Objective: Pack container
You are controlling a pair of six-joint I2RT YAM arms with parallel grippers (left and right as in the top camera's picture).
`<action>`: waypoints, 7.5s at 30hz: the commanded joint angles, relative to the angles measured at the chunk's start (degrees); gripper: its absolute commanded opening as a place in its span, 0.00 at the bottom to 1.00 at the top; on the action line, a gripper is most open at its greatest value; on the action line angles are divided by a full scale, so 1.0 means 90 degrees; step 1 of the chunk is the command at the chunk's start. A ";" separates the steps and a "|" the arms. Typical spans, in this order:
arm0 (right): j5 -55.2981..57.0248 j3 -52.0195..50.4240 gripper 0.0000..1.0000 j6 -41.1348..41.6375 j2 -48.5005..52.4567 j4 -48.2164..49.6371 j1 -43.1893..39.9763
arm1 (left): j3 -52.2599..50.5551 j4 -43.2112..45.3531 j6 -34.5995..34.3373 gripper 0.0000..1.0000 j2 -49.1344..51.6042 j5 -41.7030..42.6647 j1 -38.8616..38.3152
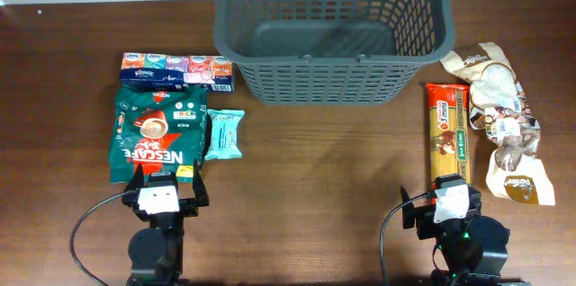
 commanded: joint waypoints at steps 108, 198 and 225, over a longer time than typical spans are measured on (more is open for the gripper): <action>-0.0964 0.6805 0.99 0.0457 0.6018 -0.2531 0.0034 | 1.0144 -0.6861 0.1802 0.99 0.9537 0.1979 0.2790; -0.0988 0.6805 0.99 0.0605 0.7174 -0.3208 0.0034 | 1.8549 -0.7611 0.2186 0.02 1.1929 0.5775 0.2035; -0.1231 0.6805 0.99 0.0605 0.7174 -0.4447 0.0034 | 1.8547 -0.5382 0.4964 0.02 1.4571 0.6676 -0.1137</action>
